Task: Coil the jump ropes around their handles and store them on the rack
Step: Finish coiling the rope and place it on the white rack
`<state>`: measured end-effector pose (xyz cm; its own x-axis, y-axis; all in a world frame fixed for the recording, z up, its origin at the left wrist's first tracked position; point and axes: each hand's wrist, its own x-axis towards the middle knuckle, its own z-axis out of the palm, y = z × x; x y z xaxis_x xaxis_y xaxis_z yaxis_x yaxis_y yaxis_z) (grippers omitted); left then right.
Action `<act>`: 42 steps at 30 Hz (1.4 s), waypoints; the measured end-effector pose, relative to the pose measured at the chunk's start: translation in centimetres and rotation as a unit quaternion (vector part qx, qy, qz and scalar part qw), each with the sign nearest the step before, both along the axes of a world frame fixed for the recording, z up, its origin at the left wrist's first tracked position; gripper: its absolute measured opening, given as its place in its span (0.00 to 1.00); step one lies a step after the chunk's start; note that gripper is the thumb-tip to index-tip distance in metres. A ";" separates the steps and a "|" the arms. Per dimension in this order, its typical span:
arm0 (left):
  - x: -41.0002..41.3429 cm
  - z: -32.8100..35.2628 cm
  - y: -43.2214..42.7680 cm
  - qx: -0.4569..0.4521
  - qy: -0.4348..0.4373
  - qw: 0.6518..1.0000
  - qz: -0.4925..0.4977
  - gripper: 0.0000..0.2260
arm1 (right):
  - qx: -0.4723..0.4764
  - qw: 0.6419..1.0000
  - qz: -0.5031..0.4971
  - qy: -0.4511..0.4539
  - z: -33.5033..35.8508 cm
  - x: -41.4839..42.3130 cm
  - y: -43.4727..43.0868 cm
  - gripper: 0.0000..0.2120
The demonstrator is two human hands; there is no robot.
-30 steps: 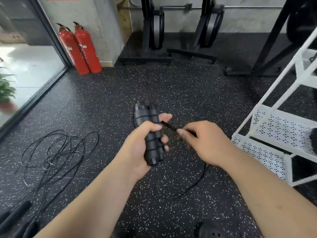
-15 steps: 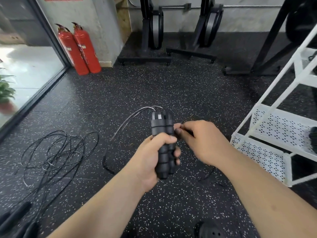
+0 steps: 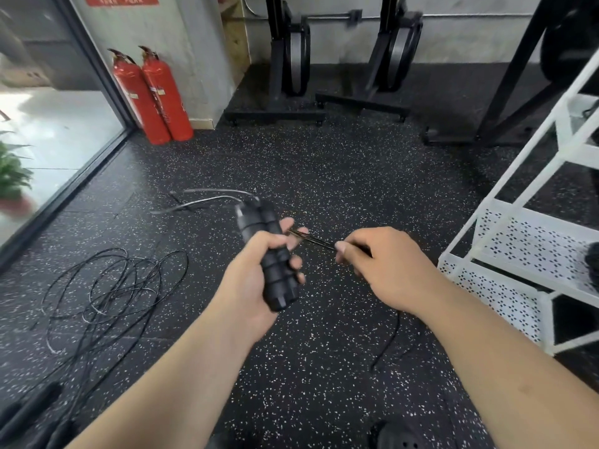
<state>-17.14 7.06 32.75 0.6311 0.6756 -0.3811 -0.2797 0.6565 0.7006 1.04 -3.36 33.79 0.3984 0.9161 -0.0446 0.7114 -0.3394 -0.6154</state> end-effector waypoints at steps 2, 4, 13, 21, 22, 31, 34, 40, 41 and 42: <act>0.6 -0.4 -1.6 0.013 0.000 0.998 -0.063 0.28 | 0.011 1.000 0.000 -0.008 -0.3 -0.5 0.2 0.15; 1.2 -0.7 -3.0 0.022 -0.001 0.994 -0.105 0.29 | 0.013 1.000 -0.002 -0.014 -0.6 -0.7 0.4 0.14; 0.1 -0.1 1.1 -0.001 -0.005 1.000 0.023 0.26 | -0.042 0.999 0.013 -0.006 -0.5 0.7 -0.1 0.15; -0.2 -0.4 0.5 -0.007 -0.006 1.000 -0.018 0.27 | 0.010 1.000 0.000 0.000 -0.3 0.3 0.0 0.13; 0.1 -0.5 -0.3 -0.002 -0.005 0.999 -0.051 0.27 | 0.013 1.000 0.000 -0.004 -0.3 0.0 0.0 0.12; 1.0 -0.3 -1.4 0.043 0.008 0.994 -0.102 0.21 | -0.016 1.000 0.019 0.001 -0.4 -0.2 0.0 0.13; 0.0 0.1 1.1 0.018 0.003 1.000 -0.009 0.22 | -0.034 0.999 0.015 0.024 0.0 0.3 -0.2 0.13; 0.0 -0.5 0.6 0.007 0.002 0.999 -0.033 0.25 | -0.019 1.000 0.011 -0.010 -0.2 -0.2 0.0 0.12; 0.2 -0.5 -0.2 0.008 0.000 0.998 -0.070 0.25 | -0.011 1.000 0.013 -0.012 -0.4 -0.5 0.0 0.12; 0.5 -0.6 -1.0 0.010 0.000 0.995 -0.102 0.25 | -0.002 1.000 0.016 -0.010 -0.5 -0.7 0.1 0.11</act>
